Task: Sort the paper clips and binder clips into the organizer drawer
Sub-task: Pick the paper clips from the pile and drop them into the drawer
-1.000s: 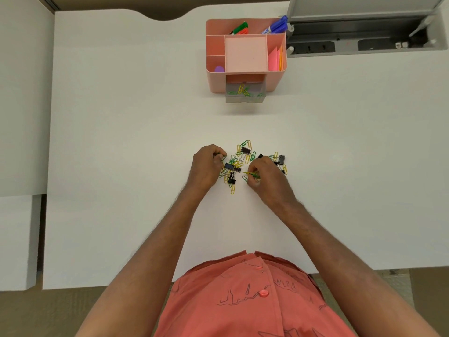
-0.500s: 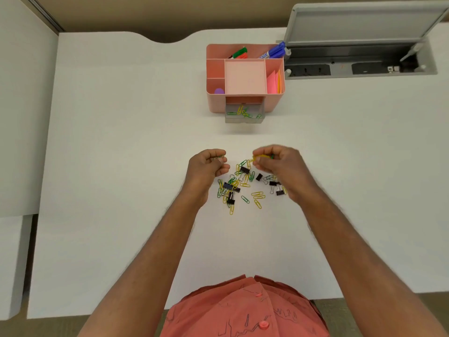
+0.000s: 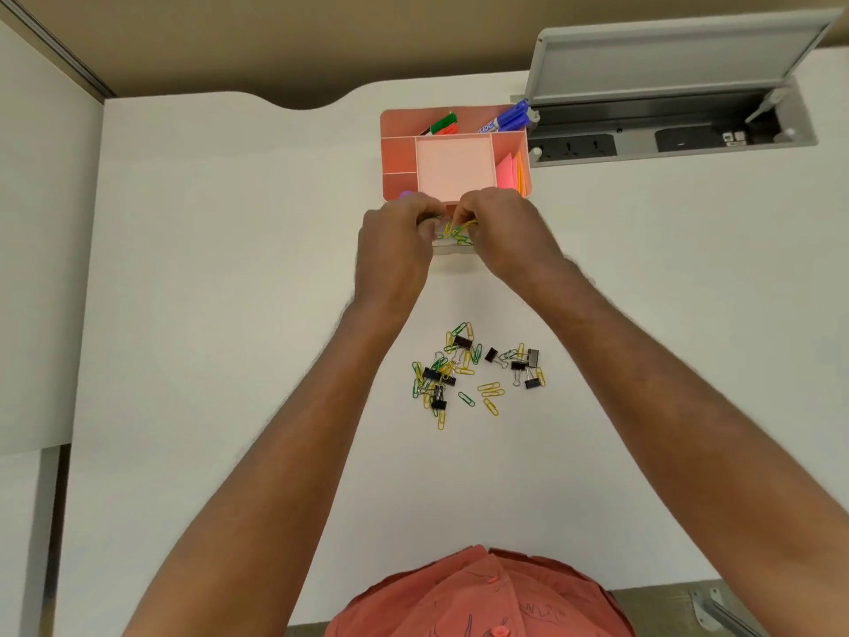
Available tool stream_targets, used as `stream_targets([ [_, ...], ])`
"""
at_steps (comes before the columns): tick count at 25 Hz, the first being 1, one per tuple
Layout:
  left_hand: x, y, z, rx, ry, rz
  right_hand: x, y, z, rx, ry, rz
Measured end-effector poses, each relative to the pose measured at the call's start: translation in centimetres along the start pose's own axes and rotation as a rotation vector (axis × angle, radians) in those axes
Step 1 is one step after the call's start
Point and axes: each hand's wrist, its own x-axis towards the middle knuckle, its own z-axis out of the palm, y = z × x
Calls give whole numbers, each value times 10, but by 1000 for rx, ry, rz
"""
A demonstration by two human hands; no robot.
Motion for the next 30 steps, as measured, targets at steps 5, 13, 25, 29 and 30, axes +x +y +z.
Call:
stream_targets([
  [5,22,8,12,247,-26,125,-4,11,-2,80,91,16],
  [13,33,-2,33,574,-138,239,-82,22,2,385,299,155],
  [25,-156,-47,34,363,-349,-45,-237,33,80,142,-140,257],
  [29,-198,-83,34,522,-276,-185,-228,25,90,121,-158,266],
  [30,-199,-87,35,552,-275,-197,-223,23,92,126,-174,267],
])
